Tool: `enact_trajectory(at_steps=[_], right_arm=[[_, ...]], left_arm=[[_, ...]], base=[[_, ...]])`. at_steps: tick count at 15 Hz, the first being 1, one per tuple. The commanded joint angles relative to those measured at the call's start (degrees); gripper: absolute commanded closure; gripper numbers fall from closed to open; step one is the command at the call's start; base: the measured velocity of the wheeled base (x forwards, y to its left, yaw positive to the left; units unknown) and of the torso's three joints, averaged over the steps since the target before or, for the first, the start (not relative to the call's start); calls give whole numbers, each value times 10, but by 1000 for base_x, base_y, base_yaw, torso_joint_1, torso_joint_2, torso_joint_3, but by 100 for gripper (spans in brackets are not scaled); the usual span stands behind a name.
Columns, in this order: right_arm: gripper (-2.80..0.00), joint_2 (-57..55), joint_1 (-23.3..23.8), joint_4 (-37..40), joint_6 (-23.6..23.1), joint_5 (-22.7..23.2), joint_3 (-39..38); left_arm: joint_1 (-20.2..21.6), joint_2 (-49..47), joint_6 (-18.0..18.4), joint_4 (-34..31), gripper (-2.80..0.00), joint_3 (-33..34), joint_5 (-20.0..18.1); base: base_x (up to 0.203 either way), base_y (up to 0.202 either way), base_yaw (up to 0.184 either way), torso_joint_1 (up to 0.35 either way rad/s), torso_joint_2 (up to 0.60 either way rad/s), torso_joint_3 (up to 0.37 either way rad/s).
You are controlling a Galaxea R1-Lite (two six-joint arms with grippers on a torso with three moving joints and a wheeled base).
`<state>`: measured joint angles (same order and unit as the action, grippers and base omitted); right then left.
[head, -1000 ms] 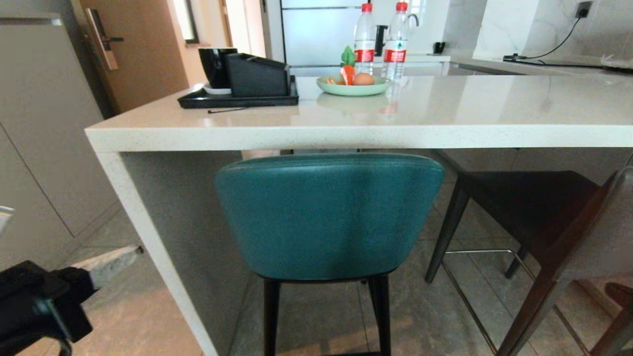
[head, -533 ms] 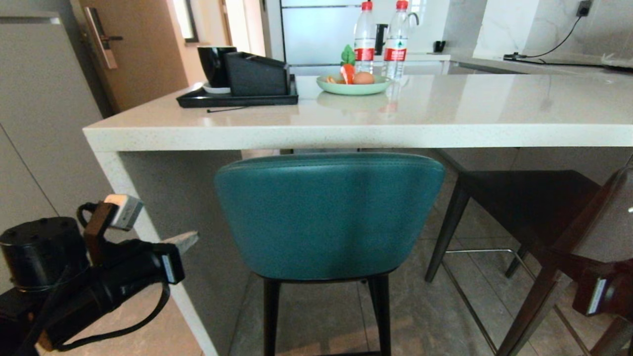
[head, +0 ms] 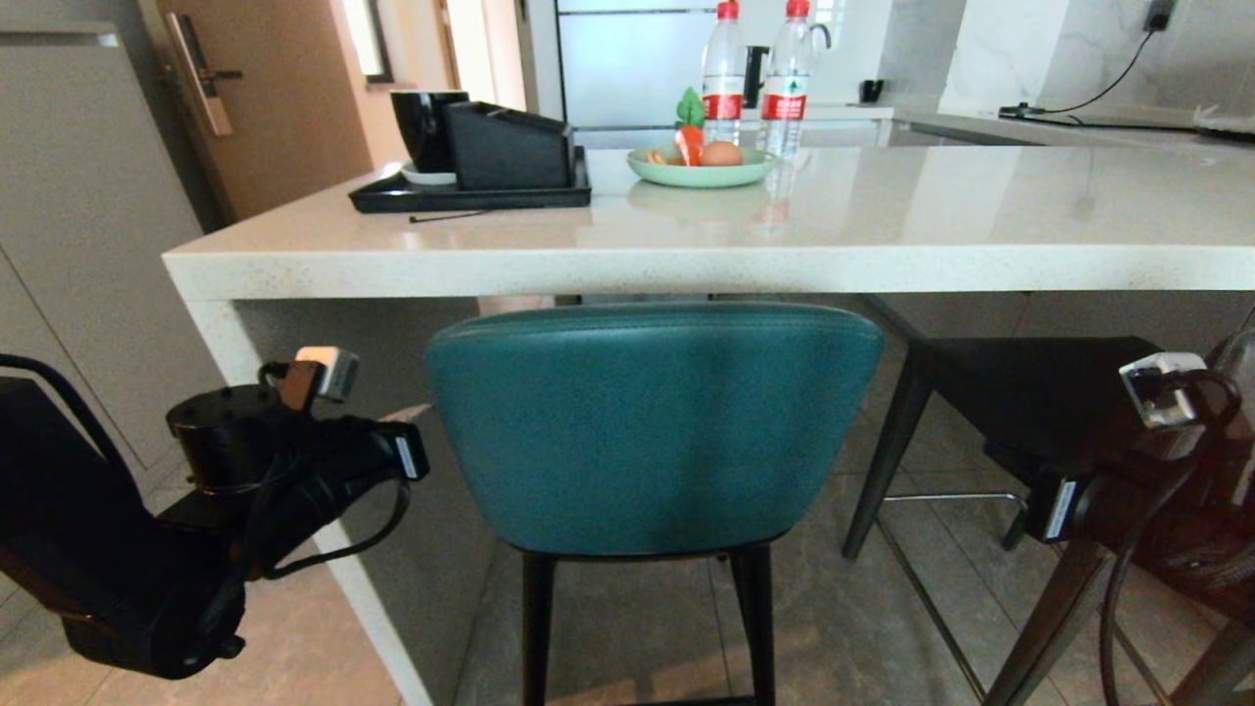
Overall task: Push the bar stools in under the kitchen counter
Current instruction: Pull the blue chair out from under the dining table
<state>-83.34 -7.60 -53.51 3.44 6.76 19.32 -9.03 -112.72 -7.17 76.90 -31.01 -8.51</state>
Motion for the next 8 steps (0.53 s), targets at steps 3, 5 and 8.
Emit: enact_trajectory(at_steps=[3,5,8], right_arm=[[0,-78,-10,-42,0,3,26],[0,-108,-28,-59,-2,3,44],[0,-171,-61,-100,-5,-1,70]], left_arm=[[-2,-37,0,-20,0,-68,-1],[-1,-36,0,-28,0,-75,-1],[-2,-35,0,-27,0,-76,-1]], base=[[0,0,0,0,0,0],[0,0,0,0,0,0],[0,0,0,0,0,0]])
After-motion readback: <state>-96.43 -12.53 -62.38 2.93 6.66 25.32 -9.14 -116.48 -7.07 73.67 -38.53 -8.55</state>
